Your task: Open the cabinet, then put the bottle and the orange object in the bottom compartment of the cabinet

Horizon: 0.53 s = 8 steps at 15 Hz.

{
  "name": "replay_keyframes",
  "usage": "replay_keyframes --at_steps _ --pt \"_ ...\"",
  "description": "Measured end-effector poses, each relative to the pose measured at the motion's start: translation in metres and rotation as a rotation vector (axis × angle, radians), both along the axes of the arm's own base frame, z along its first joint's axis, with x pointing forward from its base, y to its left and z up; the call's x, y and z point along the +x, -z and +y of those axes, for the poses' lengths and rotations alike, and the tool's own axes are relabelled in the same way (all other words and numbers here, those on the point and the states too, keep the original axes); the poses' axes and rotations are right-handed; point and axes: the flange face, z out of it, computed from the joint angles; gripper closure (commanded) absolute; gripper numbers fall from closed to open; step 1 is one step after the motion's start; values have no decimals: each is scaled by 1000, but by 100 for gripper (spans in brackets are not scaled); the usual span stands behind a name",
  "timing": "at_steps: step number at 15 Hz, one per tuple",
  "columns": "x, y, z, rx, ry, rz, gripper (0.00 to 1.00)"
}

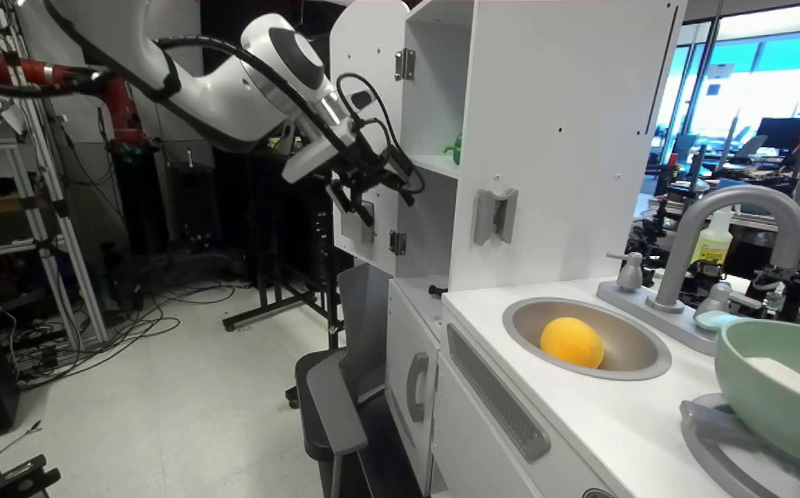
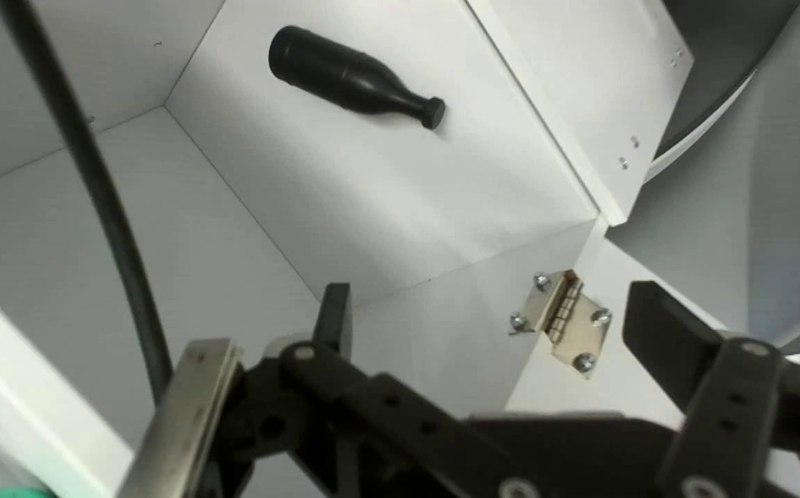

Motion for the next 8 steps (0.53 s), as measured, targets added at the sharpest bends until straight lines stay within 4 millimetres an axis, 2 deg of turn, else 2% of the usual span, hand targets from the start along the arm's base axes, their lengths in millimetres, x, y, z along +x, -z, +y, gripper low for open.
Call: replay_keyframes --at_steps 2,4,6,8 --pt "-16 -28 1 -16 -19 81 0" --pt "-32 -57 -10 -35 6 134 0" --pt "-49 -83 -32 -31 60 167 0" --pt "-67 -104 -64 -30 127 203 0"
